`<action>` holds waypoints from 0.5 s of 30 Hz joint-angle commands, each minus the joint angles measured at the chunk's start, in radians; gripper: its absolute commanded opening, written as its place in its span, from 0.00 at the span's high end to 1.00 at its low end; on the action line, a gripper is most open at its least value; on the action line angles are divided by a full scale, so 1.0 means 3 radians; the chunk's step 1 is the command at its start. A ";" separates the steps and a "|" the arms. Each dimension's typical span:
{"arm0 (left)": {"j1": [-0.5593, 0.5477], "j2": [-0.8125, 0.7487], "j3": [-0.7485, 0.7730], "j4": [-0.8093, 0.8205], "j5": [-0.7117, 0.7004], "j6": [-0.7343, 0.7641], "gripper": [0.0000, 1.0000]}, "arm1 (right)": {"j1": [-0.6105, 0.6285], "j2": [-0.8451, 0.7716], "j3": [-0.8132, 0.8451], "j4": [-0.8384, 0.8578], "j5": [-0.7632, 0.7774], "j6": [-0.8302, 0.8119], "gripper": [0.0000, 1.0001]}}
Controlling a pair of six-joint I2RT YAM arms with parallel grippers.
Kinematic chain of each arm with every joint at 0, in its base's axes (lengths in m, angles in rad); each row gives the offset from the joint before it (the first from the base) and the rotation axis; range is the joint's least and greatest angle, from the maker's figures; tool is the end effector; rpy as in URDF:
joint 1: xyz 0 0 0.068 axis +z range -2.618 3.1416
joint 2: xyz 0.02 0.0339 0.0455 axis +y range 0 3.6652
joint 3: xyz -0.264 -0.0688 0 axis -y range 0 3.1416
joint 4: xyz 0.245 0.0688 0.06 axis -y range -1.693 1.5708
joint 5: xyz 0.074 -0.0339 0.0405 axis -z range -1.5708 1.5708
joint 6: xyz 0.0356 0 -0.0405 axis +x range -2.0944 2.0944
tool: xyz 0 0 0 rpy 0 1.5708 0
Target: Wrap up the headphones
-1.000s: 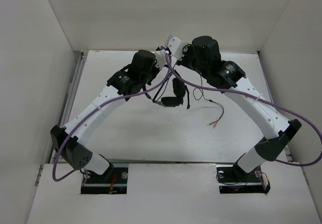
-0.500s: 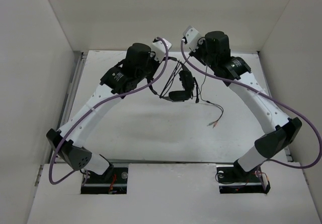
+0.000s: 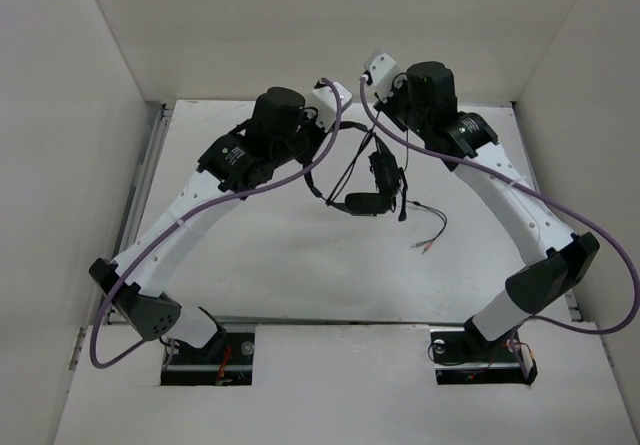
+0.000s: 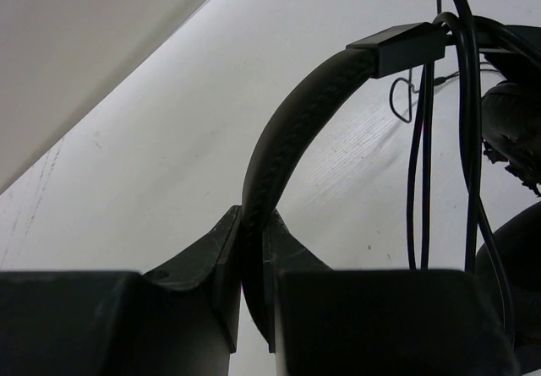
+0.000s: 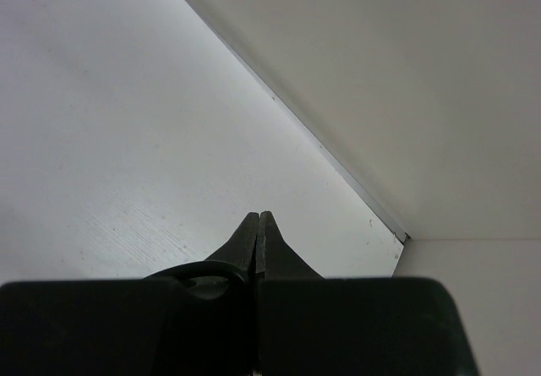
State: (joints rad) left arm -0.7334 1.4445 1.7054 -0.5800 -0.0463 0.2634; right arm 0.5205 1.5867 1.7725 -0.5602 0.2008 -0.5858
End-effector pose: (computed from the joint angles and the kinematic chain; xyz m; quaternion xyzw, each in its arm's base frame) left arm 0.2329 -0.2076 0.4622 0.3754 0.7182 -0.1181 0.5739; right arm 0.3117 0.1705 0.4419 -0.3839 0.7292 -0.1011 0.5573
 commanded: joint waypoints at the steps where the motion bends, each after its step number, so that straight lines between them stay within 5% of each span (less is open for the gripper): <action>1: -0.0053 -0.0162 0.0277 -0.0117 0.0277 -0.0075 0.99 | -0.0025 0.0003 0.0069 0.0267 0.0113 0.0081 1.00; 8: 0.0028 -0.0167 0.0640 -0.0071 0.0558 -0.0228 0.99 | -0.0137 -0.0074 -0.0120 0.0104 -0.0407 0.0530 0.91; 15: 0.0075 -0.0034 0.1228 -0.0040 0.0957 -0.0591 0.99 | -0.0525 -0.0089 0.0089 -0.0081 -0.2011 0.1562 0.88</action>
State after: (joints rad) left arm -0.7086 1.4483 1.9686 -0.6731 0.1184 0.1780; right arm 0.4091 1.5860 1.7435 -0.5797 -0.1368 -0.3092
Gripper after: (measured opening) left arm 0.087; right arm 0.120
